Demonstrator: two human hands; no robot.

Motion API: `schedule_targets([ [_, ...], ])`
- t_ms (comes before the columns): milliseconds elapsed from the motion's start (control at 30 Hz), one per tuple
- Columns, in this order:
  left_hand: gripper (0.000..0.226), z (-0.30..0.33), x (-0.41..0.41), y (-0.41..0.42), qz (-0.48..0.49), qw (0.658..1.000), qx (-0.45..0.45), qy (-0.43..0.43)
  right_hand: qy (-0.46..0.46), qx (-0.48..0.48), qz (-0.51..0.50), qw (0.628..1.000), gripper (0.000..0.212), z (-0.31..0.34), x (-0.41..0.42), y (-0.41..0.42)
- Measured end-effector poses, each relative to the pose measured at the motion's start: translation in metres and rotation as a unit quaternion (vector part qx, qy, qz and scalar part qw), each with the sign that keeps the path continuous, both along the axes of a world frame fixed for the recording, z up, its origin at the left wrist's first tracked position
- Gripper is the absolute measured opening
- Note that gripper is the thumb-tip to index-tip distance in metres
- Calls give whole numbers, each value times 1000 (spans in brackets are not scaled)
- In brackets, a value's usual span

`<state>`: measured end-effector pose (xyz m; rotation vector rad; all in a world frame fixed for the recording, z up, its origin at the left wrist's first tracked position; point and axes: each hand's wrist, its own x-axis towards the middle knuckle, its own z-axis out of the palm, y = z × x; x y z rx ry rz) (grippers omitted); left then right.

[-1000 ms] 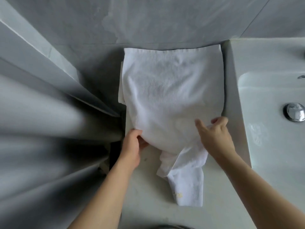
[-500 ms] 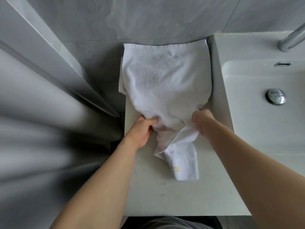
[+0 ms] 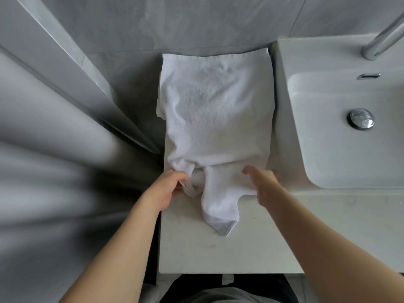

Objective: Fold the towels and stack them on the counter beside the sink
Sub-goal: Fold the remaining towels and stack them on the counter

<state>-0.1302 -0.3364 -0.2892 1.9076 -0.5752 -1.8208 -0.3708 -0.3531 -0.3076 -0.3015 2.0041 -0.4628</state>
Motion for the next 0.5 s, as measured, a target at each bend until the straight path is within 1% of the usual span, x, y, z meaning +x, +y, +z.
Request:
schedule_targets([
  [33, 33, -2, -5, 6, -25, 1000, -8, -12, 3, 24, 15, 1000, 94, -13, -2, 12],
  [67, 32, -3, -10, 11, -38, 999, -19, -30, -18, 40, 15, 999, 96, -30, -5, 23],
  [100, 28, -3, -17, 13, -31, 998, -35, -49, -51, 48, 13, 997, 96, -32, -4, 31],
  [133, 25, -1, -22, 15, -13, 996, -55, -67, -90, 51, 16, 995, 90, -26, -2, 38],
  [167, 24, 1, -26, 17, 16, 995, -72, -72, -118, 34, 26, 992, 73, -20, -1, 42],
  [200, 26, 4, -28, 17, 59, 994, -80, -54, -136, 5, 37, 990, 48, -11, 0, 43],
  [233, 29, 7, -29, 17, 108, 990, -86, -19, -155, -32, 32, 987, 25, -5, -1, 44],
  [267, 31, 10, -29, 18, 150, 984, -91, 17, -179, -70, 14, 981, 11, 0, -3, 45],
  [300, 30, 14, -30, 20, 176, 979, -98, 35, -182, -107, -12, 977, 7, 4, -6, 44],
  [367, 21, 23, -27, 23, 173, 980, -100, -6, -132, -167, -35, 976, 11, 15, -17, 39],
  [433, 19, 29, -21, 29, 162, 981, -89, -52, -96, -195, -59, 974, 16, 25, -35, 38],
  [500, 29, 33, -13, 36, 156, 983, -79, -53, -142, -204, -88, 965, 18, 33, -50, 39],
])
